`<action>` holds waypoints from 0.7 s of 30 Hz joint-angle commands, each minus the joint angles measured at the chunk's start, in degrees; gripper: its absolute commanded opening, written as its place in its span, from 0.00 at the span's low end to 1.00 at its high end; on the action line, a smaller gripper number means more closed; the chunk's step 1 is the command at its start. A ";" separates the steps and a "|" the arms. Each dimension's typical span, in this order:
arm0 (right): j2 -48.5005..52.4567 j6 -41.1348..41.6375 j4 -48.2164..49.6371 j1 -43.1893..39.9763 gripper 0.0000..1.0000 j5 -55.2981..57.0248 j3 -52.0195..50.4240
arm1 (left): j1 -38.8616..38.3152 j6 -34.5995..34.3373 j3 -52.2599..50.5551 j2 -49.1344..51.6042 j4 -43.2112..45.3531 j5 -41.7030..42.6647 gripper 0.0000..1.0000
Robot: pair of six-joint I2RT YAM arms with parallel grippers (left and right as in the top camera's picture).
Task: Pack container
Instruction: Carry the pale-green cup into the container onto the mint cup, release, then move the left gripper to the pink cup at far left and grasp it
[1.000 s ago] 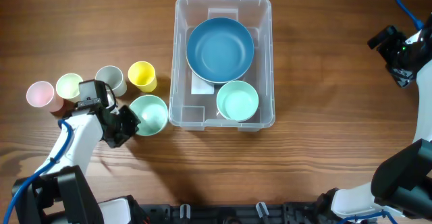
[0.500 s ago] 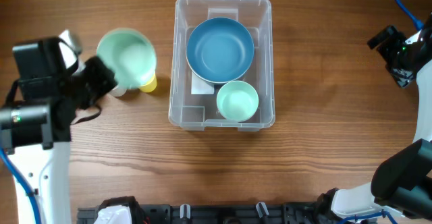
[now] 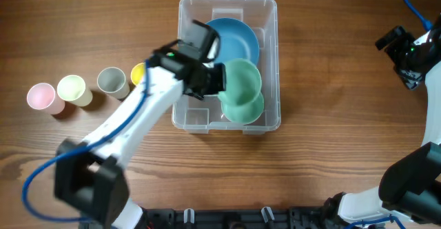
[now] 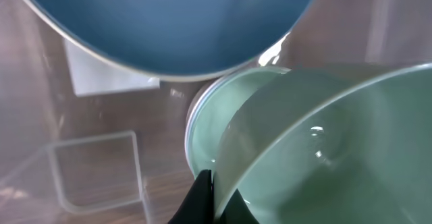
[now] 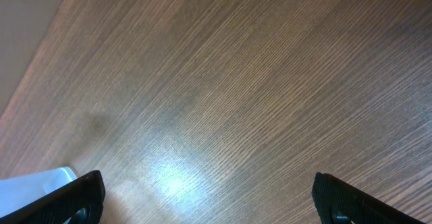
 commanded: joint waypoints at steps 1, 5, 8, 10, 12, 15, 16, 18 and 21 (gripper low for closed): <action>0.46 0.26 0.13 0.11 1.00 -0.09 -0.02 | -1.84 -0.07 0.15 2.62 -0.83 -1.16 0.04; 0.46 0.28 0.13 0.11 1.00 -0.09 -0.02 | -1.81 -0.09 0.39 2.43 -1.36 -2.10 0.45; 0.46 0.28 0.13 0.11 1.00 -0.09 -0.02 | 4.00 -0.07 4.92 -1.03 -6.29 -2.10 0.48; 0.46 0.28 0.15 0.11 1.00 -0.09 -0.02 | 9.51 0.37 8.48 -4.35 -10.01 -2.10 0.50; 0.46 0.26 0.13 0.11 0.99 -0.09 -0.02 | 16.33 1.92 9.94 -8.37 -11.72 -2.14 0.55; 0.46 0.31 0.13 0.11 1.00 -0.09 -0.02 | 30.97 2.75 9.94 -13.33 -15.19 -4.57 0.61; 0.46 0.28 0.13 0.11 1.00 -0.09 -0.02 | 35.15 2.73 9.92 -13.81 -16.39 -6.25 0.63; 0.46 0.28 0.13 0.11 1.00 -0.09 -0.02 | 45.11 2.73 9.79 -13.57 -18.58 -8.94 0.65; 0.46 0.28 0.13 0.11 1.00 -0.09 -0.02 | 57.22 2.71 9.73 -10.97 -19.15 -8.92 0.64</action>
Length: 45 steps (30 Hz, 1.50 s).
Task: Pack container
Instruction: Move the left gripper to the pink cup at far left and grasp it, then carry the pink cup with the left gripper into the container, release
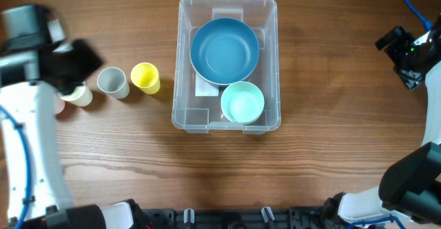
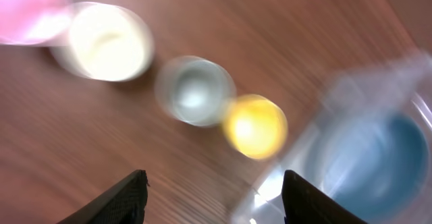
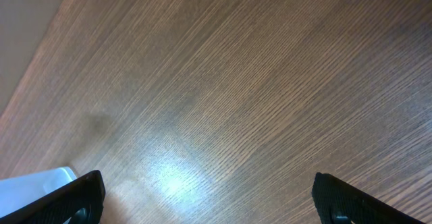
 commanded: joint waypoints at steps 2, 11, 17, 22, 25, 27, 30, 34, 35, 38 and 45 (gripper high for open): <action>0.46 0.26 0.13 0.11 1.00 -0.09 -0.02 | 18.36 0.90 -0.17 6.47 0.07 -2.54 0.63; 0.46 0.28 0.13 0.11 1.00 -0.09 -0.02 | 30.75 1.38 -0.17 21.53 6.69 -0.26 0.56; 0.46 0.31 0.13 0.11 1.00 -0.09 -0.02 | 29.40 4.15 -0.17 29.51 9.57 0.66 0.52; 0.46 0.28 0.13 0.11 0.99 -0.09 -0.02 | 29.42 4.15 -0.20 31.76 11.61 0.46 0.36; 0.46 0.28 0.13 0.11 1.00 -0.09 -0.02 | 29.42 4.13 -0.15 31.67 11.50 0.50 0.07; 0.46 0.26 0.13 0.11 1.00 -0.09 -0.02 | 29.46 4.13 -0.15 31.23 11.02 0.48 0.04; 0.46 0.28 0.13 0.11 1.00 -0.09 -0.02 | 29.46 3.78 -0.09 28.63 9.35 0.52 0.04; 0.46 0.28 0.13 0.11 1.00 -0.09 -0.02 | 27.65 3.50 2.10 18.78 3.74 3.08 0.04; 0.46 0.28 0.13 0.11 1.00 -0.09 -0.02 | 26.53 3.50 2.60 16.11 2.51 3.19 0.04; 0.46 0.28 0.13 0.11 1.00 -0.09 -0.02 | 17.94 4.22 2.99 4.68 0.90 3.26 0.04; 0.46 0.28 0.13 0.11 1.00 -0.09 -0.02 | -22.60 5.38 2.97 -1.33 5.42 -2.29 0.04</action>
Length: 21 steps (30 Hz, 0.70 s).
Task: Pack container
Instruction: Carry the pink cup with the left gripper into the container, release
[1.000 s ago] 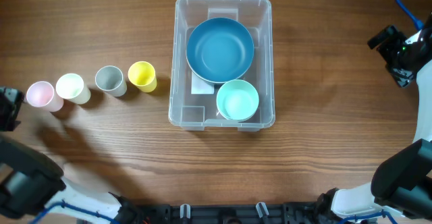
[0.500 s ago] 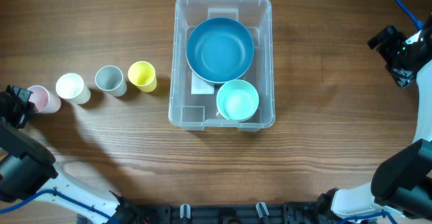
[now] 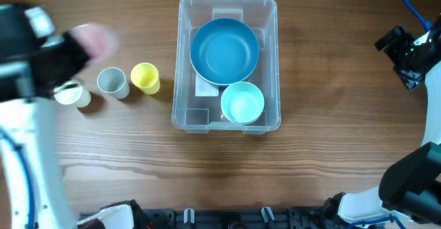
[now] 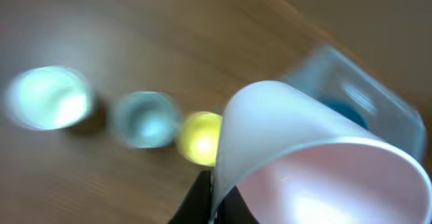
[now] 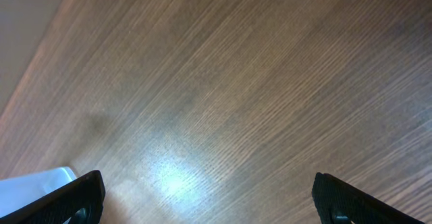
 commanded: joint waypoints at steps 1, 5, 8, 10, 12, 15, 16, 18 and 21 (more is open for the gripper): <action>0.46 0.28 0.11 0.11 1.00 -0.09 0.00 | -19.69 0.33 -0.44 4.76 1.55 -4.02 0.04; 0.46 0.28 0.11 0.11 1.00 -0.09 0.00 | -30.86 -1.99 -0.48 12.13 1.46 -6.62 0.04; 0.46 0.28 0.11 0.11 1.00 -0.09 0.00 | -34.18 -3.74 -0.48 17.59 0.76 -7.74 0.04; 0.46 0.28 0.11 0.11 1.00 -0.09 0.00 | -34.88 -4.81 -0.48 20.17 -0.20 -7.76 0.04; 0.46 0.28 0.11 0.11 1.00 -0.09 0.00 | -35.08 -5.03 -0.48 21.86 -1.99 -7.87 0.04; 0.46 0.28 0.11 0.11 1.00 -0.09 0.00 | -35.08 -6.93 -0.59 22.93 -5.22 -11.39 0.04; 0.46 0.28 0.11 0.11 1.00 -0.09 0.00 | -35.08 -6.93 -1.09 22.93 -5.25 -12.04 0.04; 0.46 0.28 0.11 0.11 1.00 -0.09 0.00 | -35.15 -6.86 -1.86 22.95 -4.44 -12.00 0.04; 0.46 0.28 0.11 0.11 1.00 -0.09 0.00 | -35.69 -6.67 -4.96 22.99 -1.55 -11.96 0.04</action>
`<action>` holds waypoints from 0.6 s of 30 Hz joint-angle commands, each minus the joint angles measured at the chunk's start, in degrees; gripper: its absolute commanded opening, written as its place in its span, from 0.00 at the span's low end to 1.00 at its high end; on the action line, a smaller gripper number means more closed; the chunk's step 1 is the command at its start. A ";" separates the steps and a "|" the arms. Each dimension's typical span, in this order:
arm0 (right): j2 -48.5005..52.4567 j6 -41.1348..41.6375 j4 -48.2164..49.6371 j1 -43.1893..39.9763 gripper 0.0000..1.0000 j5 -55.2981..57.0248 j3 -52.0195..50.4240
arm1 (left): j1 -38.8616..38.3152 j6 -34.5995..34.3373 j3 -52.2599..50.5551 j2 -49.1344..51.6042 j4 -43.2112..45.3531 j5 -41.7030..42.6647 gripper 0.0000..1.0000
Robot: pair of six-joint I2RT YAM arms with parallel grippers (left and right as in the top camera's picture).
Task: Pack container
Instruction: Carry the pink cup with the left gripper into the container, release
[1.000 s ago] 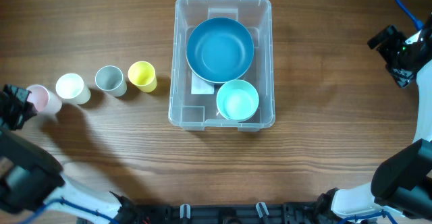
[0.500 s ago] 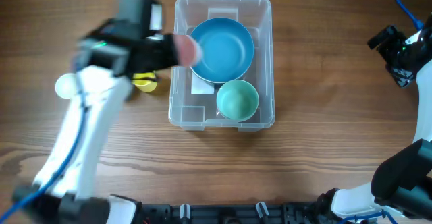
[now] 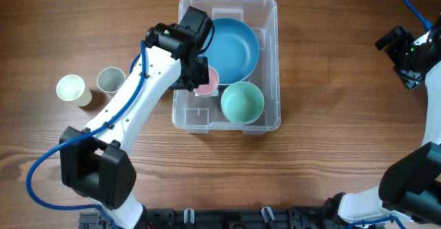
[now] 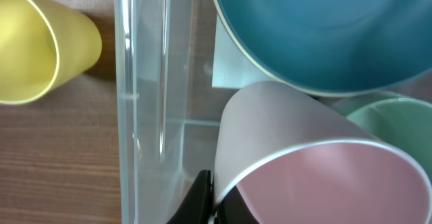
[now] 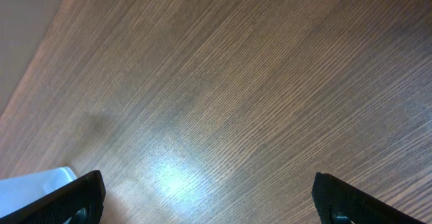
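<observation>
A clear plastic container [image 3: 227, 1] holds a big blue bowl [image 3: 231, 46] and a small green bowl [image 3: 242, 101]. My left gripper [image 3: 196, 77] is inside its left half, shut on the rim of a pink cup [image 3: 205, 83]. In the left wrist view the pink cup [image 4: 304, 156] lies tilted next to the blue bowl [image 4: 317, 28] and the green bowl [image 4: 391, 116]. The left gripper [image 4: 214, 197] pinches the cup's wall. The right gripper [image 5: 209, 197] hangs open over bare wood at the far right.
A yellow cup [image 4: 34, 55] stands just outside the container's left wall [image 4: 125, 116]; my arm hides it in the overhead view. Left of it stand a grey cup [image 3: 110, 79] and a cream cup [image 3: 70, 89]. A white label lies on the container's floor.
My left gripper has moved with the pink cup from above the row of cups at the far left to inside the container, beside the two bowls. The right arm has not moved.
My left gripper first held the green bowl inside the container. Then the bowl sat there alone and the gripper was open over the cups at the left. Then it was shut on the pink cup, lifted. Now the cup is in the container.
</observation>
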 commanded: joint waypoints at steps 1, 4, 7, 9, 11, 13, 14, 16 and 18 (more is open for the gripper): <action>0.46 0.26 0.15 0.11 1.00 -0.09 0.00 | -1.01 -1.16 -4.98 0.15 3.50 -1.51 0.04; 0.46 0.28 0.13 0.11 1.00 -0.09 0.00 | -1.79 -1.20 -10.27 0.17 8.41 -0.87 0.06; 0.46 0.28 0.13 0.11 1.00 -0.09 0.00 | -1.86 -1.16 -11.28 0.17 10.34 -0.28 0.15; 0.46 0.31 0.13 0.11 0.99 -0.09 0.00 | -1.86 -1.16 -11.23 -0.17 12.07 -0.28 0.30; 0.46 0.28 0.15 0.11 1.00 -0.09 0.00 | -1.68 -1.16 -10.08 -1.05 12.33 -0.28 0.46; 0.46 0.31 0.13 0.11 1.00 -0.09 0.00 | -0.98 -1.16 -6.54 -2.84 9.33 -0.31 0.46; 0.46 0.28 0.13 0.11 1.00 -0.09 0.00 | -0.22 -1.16 -3.96 -4.24 7.37 -0.28 0.46; 0.46 0.28 0.13 0.11 1.00 -0.09 0.00 | 1.29 -0.90 0.02 -6.99 4.24 -0.37 0.48; 0.46 0.28 0.13 0.11 1.00 -0.09 0.00 | 4.22 -0.76 2.67 -11.21 2.03 -2.29 0.57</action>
